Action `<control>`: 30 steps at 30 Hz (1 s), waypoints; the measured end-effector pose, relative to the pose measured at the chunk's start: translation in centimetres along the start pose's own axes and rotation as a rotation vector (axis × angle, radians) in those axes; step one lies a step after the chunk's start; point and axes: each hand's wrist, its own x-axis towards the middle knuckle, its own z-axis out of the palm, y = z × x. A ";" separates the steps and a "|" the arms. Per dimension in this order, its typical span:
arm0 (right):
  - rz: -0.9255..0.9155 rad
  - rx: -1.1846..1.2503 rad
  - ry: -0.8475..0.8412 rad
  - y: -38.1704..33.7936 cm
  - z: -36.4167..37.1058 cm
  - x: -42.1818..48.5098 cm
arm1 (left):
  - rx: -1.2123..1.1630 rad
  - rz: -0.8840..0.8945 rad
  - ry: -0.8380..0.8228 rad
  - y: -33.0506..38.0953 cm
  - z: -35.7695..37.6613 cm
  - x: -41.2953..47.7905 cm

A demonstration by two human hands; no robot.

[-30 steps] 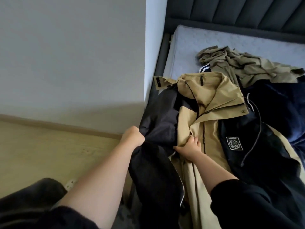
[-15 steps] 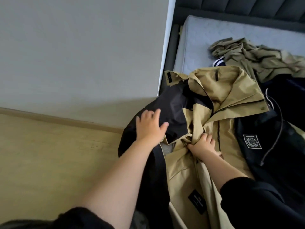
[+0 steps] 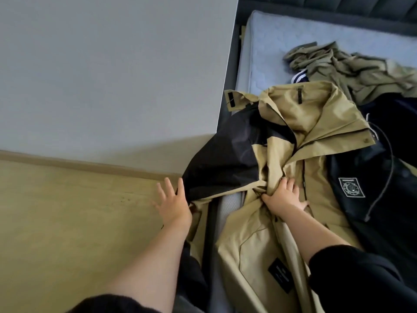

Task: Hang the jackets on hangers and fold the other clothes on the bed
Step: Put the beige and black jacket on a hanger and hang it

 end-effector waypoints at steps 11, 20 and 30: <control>-0.254 0.199 0.040 4.8 0.9 -4.3 | -0.368 0.214 -0.255 7.2 -3.7 -7.4; -0.323 0.398 -0.017 8.3 0.3 -8.1 | -0.584 0.106 -0.404 7.4 -2.7 -13.7; -0.526 0.521 0.026 11.3 -1.4 -20.0 | -1.345 -0.163 -0.667 7.5 -5.4 -18.2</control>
